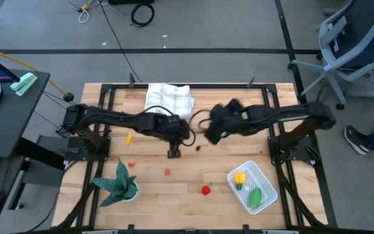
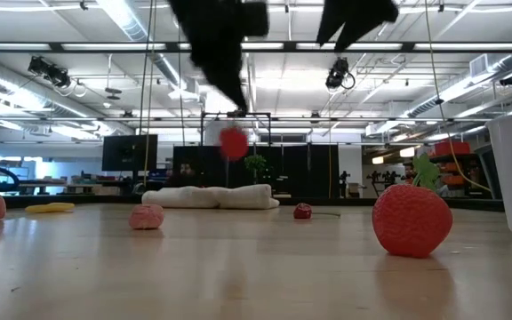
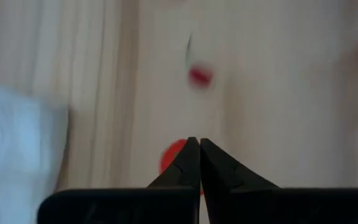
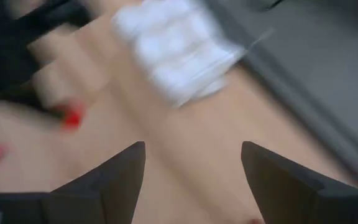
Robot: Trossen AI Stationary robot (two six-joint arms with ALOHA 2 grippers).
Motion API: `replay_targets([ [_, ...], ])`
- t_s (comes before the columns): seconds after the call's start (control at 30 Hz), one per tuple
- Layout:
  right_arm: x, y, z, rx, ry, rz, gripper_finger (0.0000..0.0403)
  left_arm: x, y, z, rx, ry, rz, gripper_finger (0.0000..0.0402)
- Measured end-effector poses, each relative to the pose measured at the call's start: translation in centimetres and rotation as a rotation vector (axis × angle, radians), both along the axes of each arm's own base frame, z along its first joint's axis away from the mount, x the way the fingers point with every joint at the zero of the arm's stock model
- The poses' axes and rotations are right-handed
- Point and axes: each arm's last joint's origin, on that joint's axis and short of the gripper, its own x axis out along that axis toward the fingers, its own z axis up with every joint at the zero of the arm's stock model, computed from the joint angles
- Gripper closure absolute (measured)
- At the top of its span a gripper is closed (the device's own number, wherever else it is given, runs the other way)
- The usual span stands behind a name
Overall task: Pick and placing Produce into tupperware
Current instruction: Put the top strawberry into the white bin
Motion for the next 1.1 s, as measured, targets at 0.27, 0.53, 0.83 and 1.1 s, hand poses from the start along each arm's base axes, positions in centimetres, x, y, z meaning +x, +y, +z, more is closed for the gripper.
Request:
replay_targets([
  [0.27, -8.2, -2.3, 6.5, -0.194, -0.235, -0.178, 0.0128, 2.6, -4.3, 8.2, -0.078, -0.455, -0.071, 0.04],
  [0.53, -15.5, -3.7, 9.9, -0.197, -0.441, -0.274, 0.0128, 7.6, -5.8, 9.4, -0.139, -0.751, -0.101, 0.04],
  [0.83, -17.9, -3.7, 10.2, -0.142, -0.481, -0.282, 0.0128, 16.2, -9.6, 4.0, -0.317, -0.712, -0.333, 0.04],
  [1.1, -15.9, -3.5, 7.2, -0.049, -0.355, -0.261, 0.0128, 20.2, -12.3, -1.2, -0.43, -0.671, -0.453, 0.04],
])
